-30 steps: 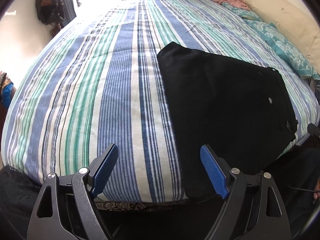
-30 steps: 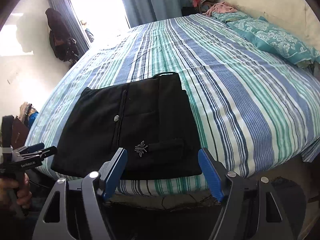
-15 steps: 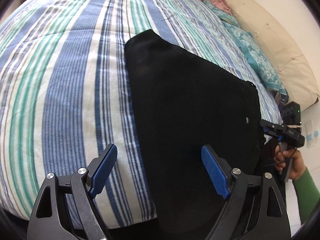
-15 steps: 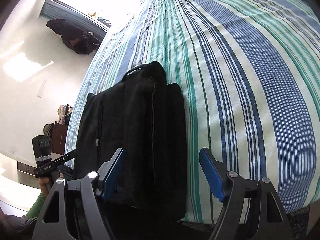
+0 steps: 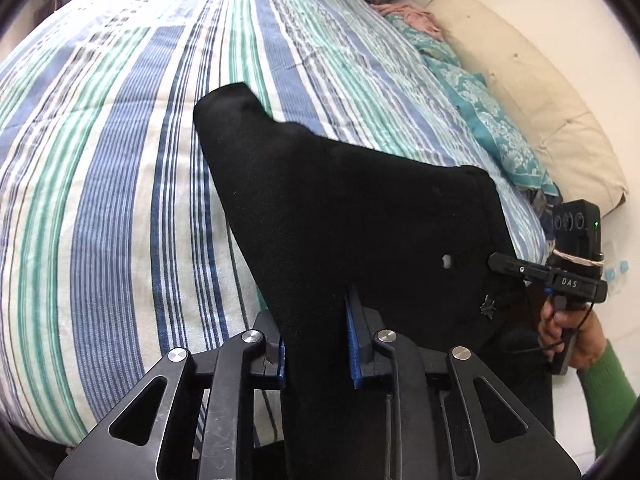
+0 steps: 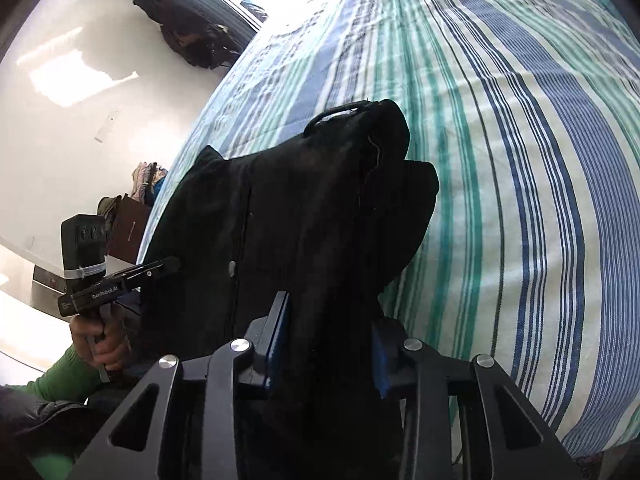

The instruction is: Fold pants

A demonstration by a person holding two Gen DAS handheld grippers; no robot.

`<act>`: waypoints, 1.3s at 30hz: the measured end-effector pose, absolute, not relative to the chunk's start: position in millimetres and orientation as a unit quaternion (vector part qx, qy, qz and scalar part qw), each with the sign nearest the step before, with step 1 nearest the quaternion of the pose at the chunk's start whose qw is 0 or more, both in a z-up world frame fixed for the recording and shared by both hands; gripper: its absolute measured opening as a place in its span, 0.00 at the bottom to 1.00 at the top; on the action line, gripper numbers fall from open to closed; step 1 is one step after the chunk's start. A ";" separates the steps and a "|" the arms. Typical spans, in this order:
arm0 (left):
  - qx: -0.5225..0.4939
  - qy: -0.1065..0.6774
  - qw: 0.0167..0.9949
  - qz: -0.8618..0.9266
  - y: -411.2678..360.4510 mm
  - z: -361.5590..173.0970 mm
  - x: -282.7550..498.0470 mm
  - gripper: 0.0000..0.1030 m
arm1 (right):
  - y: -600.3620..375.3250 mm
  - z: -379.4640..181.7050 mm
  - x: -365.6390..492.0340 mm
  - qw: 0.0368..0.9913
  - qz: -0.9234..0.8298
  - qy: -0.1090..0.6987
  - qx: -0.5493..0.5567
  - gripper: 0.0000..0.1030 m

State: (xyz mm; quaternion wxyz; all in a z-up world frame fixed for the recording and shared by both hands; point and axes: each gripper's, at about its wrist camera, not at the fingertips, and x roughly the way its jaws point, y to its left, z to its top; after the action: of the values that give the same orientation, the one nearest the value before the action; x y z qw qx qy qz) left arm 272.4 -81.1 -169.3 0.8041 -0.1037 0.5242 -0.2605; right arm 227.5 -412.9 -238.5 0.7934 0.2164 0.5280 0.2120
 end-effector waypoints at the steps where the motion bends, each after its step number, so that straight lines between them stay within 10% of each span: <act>1: -0.103 0.517 0.809 -0.261 -78.0 -160.6 276.1 0.21 | -411.6 -229.7 230.7 0.796 0.219 0.518 0.224 0.32; 12: -0.100 0.442 0.869 -0.197 -26.0 -94.4 407.4 0.22 | -356.2 -167.2 364.8 0.832 0.267 0.423 0.239 0.32; 16: -0.039 0.496 0.862 -0.093 -26.2 -161.6 449.3 0.63 | -345.4 -193.6 417.1 0.841 0.226 0.435 0.228 0.36; 22: 0.043 0.498 0.865 -0.027 -38.3 -216.4 440.4 0.87 | -351.0 -286.2 439.7 0.803 0.094 0.553 0.199 0.55; 32: 0.045 0.461 0.885 -0.054 -31.6 -170.9 346.9 0.90 | -364.2 -217.6 349.9 0.858 0.058 0.495 0.123 0.94; 39: 0.015 0.432 0.901 -0.036 -39.9 -148.4 280.5 0.90 | -335.4 -209.1 249.7 0.860 0.022 0.493 0.130 1.00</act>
State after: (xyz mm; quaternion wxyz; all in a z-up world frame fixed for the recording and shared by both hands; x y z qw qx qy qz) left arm 280.5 -39.9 -148.4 0.9011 0.0155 0.4319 -0.0361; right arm 249.7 -335.4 -209.1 0.8597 0.1301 0.4935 0.0222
